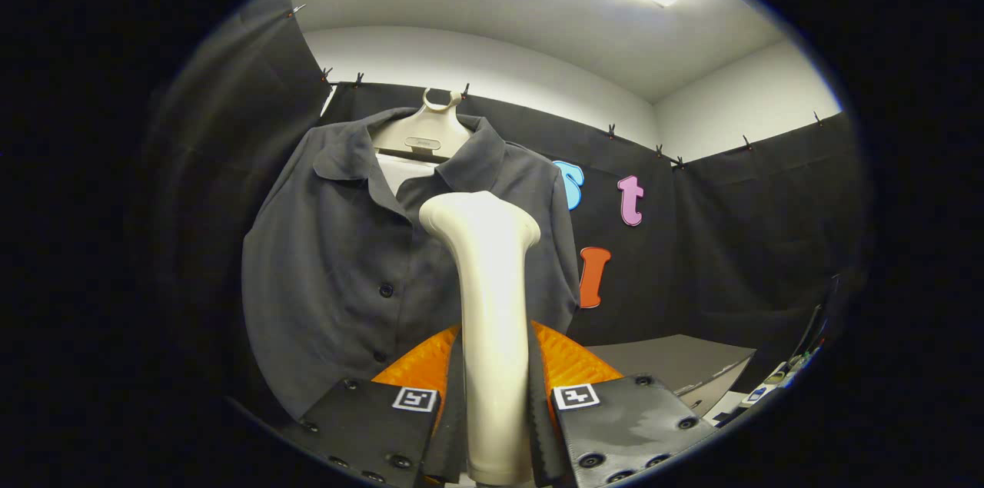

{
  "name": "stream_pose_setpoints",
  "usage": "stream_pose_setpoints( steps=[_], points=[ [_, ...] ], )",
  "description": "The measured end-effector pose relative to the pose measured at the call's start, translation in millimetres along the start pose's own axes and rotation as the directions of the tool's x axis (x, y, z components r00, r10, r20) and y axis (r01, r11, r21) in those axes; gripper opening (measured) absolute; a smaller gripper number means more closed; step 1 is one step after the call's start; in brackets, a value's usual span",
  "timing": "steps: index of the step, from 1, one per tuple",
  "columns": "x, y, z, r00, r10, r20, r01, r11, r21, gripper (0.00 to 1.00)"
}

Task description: Iron the clothes twice with a garment steamer, once on the left side and once on the right side.

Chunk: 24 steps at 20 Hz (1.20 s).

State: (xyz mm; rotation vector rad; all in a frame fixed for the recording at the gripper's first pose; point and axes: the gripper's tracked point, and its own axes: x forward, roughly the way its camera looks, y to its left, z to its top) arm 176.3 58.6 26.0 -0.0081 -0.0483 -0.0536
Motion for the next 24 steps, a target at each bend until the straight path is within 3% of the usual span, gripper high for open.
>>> stream_pose_setpoints(
  steps=[10,24],
  points=[
    [18,-3,-25,0.999,0.028,-0.034,-0.027,1.0,0.004,0.41],
    [-1,-7,-79,0.99,0.068,-0.12,-0.066,0.998,0.015,0.41]
  ],
)
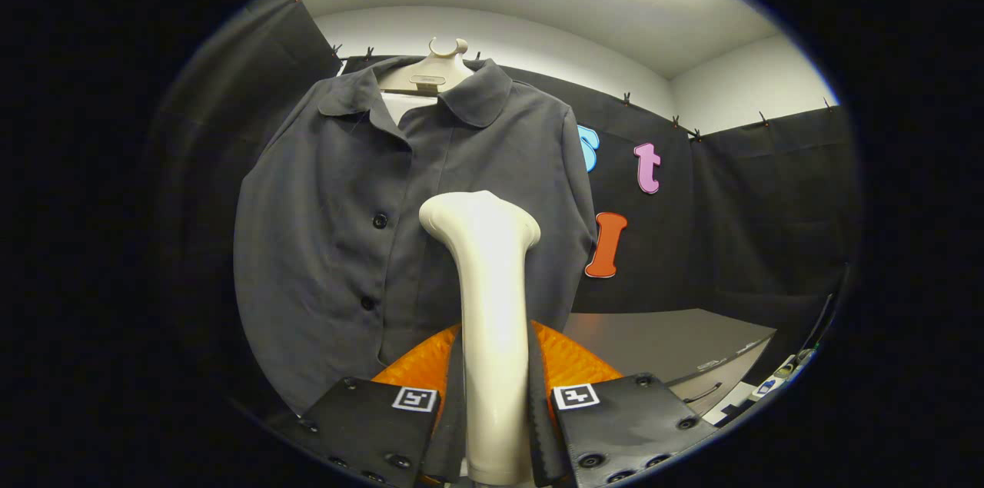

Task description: Iron the clothes twice with a garment steamer, once on the left side and once on the right side.

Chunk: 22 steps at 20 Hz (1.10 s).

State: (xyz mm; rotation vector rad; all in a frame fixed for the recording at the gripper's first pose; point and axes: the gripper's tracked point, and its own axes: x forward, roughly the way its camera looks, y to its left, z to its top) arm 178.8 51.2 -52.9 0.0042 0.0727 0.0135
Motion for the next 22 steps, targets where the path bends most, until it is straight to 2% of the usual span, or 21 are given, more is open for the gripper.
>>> stream_pose_setpoints(
  steps=[12,22],
  points=[
    [-28,0,-79,0.992,0.027,-0.125,-0.029,1.0,-0.008,0.41],
    [-62,14,-157,0.962,0.076,-0.261,-0.084,0.996,-0.019,0.42]
  ],
)
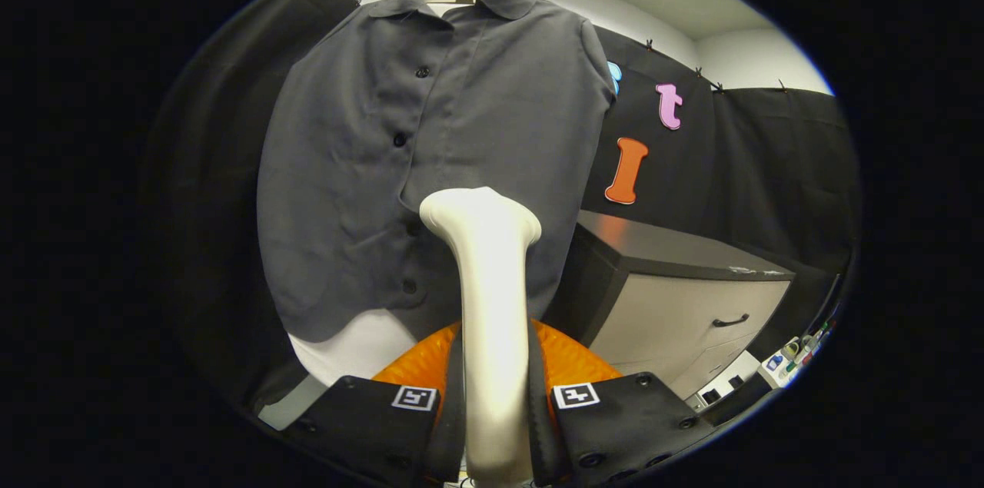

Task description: Iron the clothes twice with a garment steamer, once on the left side and once on the right side.

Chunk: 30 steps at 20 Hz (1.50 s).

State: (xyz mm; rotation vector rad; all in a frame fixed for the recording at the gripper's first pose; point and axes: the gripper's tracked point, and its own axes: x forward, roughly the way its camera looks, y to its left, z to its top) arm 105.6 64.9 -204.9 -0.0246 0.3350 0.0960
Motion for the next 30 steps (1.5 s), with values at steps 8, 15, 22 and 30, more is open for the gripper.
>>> stream_pose_setpoints(
  steps=[8,15,22,30],
  points=[
    [-6,11,-65,0.994,0.029,-0.104,-0.029,1.0,0.0,0.42],
    [-13,14,-65,0.991,0.028,-0.128,-0.03,0.999,-0.015,0.42],
    [-36,-11,28,0.999,-0.037,0.033,0.038,0.999,-0.015,0.41],
    [-74,-12,134,0.971,-0.118,0.209,0.12,0.993,-0.001,0.41]
  ],
)
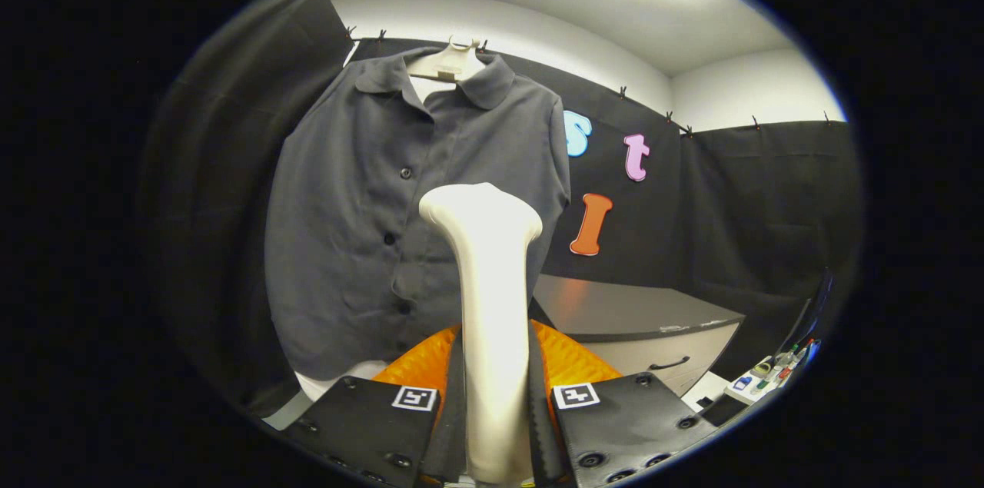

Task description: Iron the clothes twice with a garment steamer, once on the left side and once on the right side.

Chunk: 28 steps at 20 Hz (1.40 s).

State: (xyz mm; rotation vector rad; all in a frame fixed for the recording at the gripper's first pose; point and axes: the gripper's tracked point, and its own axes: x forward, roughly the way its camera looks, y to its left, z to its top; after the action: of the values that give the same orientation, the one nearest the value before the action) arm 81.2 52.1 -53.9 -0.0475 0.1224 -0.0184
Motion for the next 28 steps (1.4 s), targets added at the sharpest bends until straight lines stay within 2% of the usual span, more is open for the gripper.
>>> stream_pose_setpoints(
  steps=[6,11,21,28],
  points=[
    [-5,50,63,0.992,0.061,0.112,-0.066,0.997,0.037,0.41],
    [-2,94,93,0.977,0.121,0.175,-0.128,0.992,0.025,0.41],
    [41,152,97,0.96,0.219,0.174,-0.22,0.975,-0.014,0.41],
    [55,155,74,0.965,0.226,0.134,-0.227,0.974,-0.009,0.41]
  ],
)
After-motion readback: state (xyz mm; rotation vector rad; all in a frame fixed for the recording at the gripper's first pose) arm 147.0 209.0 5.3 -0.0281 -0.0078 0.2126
